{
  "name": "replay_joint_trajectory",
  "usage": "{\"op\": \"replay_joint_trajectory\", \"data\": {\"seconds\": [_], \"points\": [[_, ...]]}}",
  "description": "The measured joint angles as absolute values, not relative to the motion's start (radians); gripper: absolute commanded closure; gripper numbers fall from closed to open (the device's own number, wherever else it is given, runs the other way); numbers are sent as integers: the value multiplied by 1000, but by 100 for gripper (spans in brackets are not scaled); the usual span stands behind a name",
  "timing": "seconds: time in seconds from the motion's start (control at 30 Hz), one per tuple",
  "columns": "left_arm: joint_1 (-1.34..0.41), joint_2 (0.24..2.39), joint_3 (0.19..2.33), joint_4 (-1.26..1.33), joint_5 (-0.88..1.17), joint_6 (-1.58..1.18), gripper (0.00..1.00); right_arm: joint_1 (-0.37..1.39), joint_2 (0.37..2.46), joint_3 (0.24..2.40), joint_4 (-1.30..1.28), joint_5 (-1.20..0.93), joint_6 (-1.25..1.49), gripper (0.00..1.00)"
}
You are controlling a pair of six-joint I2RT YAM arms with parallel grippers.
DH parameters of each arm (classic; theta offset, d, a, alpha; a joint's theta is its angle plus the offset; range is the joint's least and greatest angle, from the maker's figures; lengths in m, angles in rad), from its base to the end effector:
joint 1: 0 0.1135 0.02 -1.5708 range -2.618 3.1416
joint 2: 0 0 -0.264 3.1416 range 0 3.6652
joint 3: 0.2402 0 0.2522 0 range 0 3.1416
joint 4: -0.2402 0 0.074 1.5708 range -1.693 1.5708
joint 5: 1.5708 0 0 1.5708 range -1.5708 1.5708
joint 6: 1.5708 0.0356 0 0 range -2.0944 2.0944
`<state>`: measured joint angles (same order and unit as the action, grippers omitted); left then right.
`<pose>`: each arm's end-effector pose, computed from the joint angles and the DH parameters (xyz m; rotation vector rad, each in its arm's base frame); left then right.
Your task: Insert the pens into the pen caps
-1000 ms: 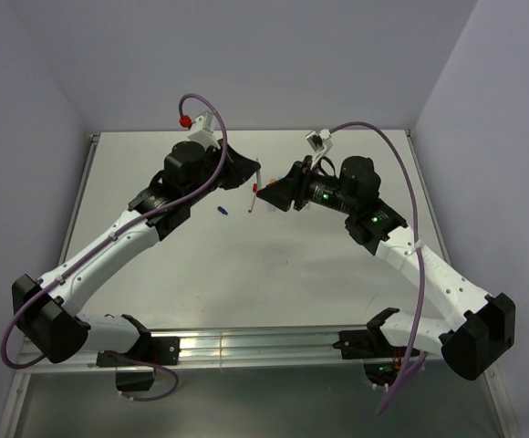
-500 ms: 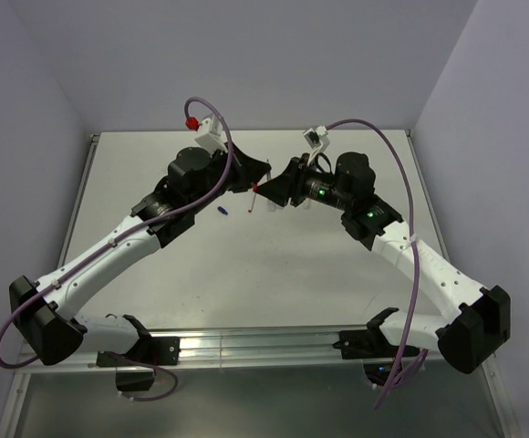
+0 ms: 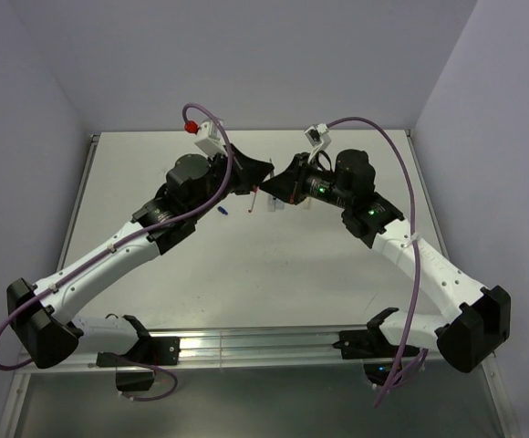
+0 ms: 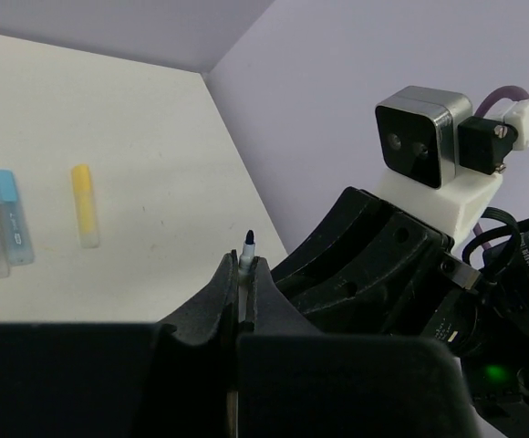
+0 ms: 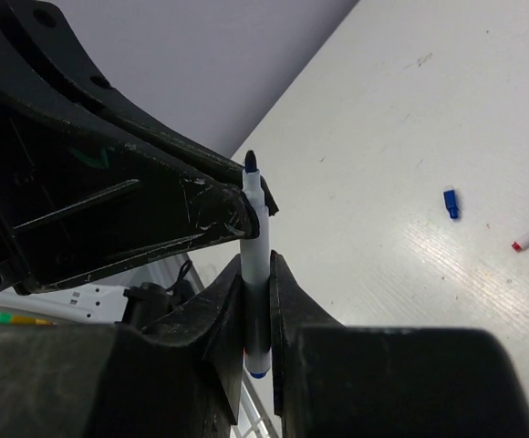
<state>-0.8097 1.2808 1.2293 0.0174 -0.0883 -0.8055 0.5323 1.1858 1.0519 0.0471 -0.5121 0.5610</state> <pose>0.2103 -0.2162 0.4101 -0.0704 1.7353 -1.1588 0.2292 0.1552 0.3758 -0.3958 1.7600 1.2283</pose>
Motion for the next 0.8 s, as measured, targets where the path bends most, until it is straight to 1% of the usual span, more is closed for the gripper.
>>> {"op": "replay_joint_trajectory", "data": {"seconds": [0.1,0.13,0.17,0.2,0.3,0.4,0.5,0.63,0.73,0.77,0.8], "points": [[-812,1278,1224,24,-92,-805,100,533,1186,1062,25,-510,557,100],[-812,1278,1224,26,-91,-802,98,533,1186,1064,22,-509,556,100],[-812,1278,1224,26,-91,-800,91,533,1186,1069,17,-507,553,100],[-813,1278,1224,27,-91,-797,76,533,1186,1075,5,-505,549,100],[-815,1274,1224,19,-97,-781,60,534,1186,1089,-23,-486,533,100],[-816,1249,1224,-6,-123,-768,53,534,1186,1094,-42,-456,522,100],[-816,1215,1246,-62,-170,-764,52,532,1186,1094,-63,-437,514,100],[-817,1214,1361,-210,-333,-803,51,529,1183,1094,-102,-400,504,100],[-808,1293,1517,-393,-501,-900,51,519,1170,1093,-133,-370,504,100],[-800,1332,1566,-445,-540,-937,51,515,1160,1092,-144,-358,504,100],[-788,1375,1617,-495,-578,-976,56,510,1149,1090,-155,-351,504,100]]}}
